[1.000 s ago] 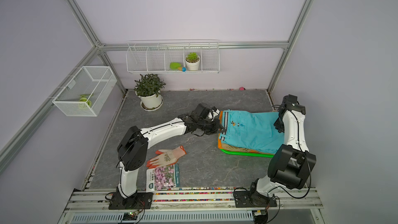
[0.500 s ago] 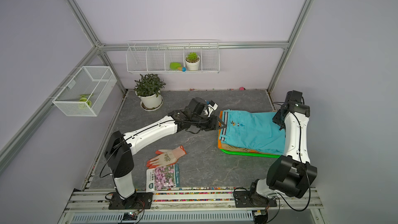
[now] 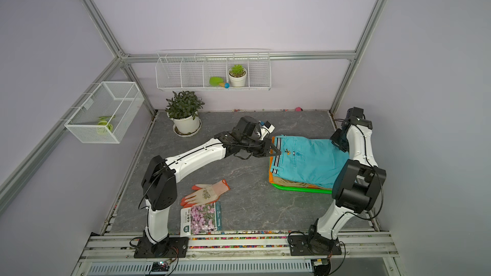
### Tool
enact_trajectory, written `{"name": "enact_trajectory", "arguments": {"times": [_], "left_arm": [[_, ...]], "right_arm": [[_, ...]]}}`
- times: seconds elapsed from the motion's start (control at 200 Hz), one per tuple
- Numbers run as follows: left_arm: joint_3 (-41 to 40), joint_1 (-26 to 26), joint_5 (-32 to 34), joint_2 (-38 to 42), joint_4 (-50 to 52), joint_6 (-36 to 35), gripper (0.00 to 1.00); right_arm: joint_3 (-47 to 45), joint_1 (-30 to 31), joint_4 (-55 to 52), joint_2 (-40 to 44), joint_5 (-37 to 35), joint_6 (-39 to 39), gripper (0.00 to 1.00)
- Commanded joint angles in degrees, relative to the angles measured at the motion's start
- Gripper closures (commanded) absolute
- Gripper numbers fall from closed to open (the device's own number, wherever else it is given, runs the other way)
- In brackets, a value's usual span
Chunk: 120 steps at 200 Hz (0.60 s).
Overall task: Put the folded long pants in the basket
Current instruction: Place the long pant in the basket.
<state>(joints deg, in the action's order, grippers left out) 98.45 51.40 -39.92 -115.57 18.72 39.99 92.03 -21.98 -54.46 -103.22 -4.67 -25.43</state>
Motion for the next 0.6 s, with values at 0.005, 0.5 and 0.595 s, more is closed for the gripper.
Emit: {"name": "enact_trajectory", "arguments": {"times": [0.005, 0.5, 0.595], "left_arm": [[0.35, 1.98, -0.58, -2.42, 0.48, -0.55, 1.0], [-0.67, 2.32, 2.05, 0.84, 6.01, -4.24, 0.99], [1.5, 2.31, 0.96, 0.54, 7.12, -4.74, 0.98]], "right_arm": [[3.81, 0.27, -0.79, -4.09, -5.47, -3.37, 0.75], [0.64, 0.97, -8.09, 10.82, -2.79, -2.01, 0.69], [-6.43, 0.97, -8.29, 17.1, -5.2, -2.52, 0.69]]}}
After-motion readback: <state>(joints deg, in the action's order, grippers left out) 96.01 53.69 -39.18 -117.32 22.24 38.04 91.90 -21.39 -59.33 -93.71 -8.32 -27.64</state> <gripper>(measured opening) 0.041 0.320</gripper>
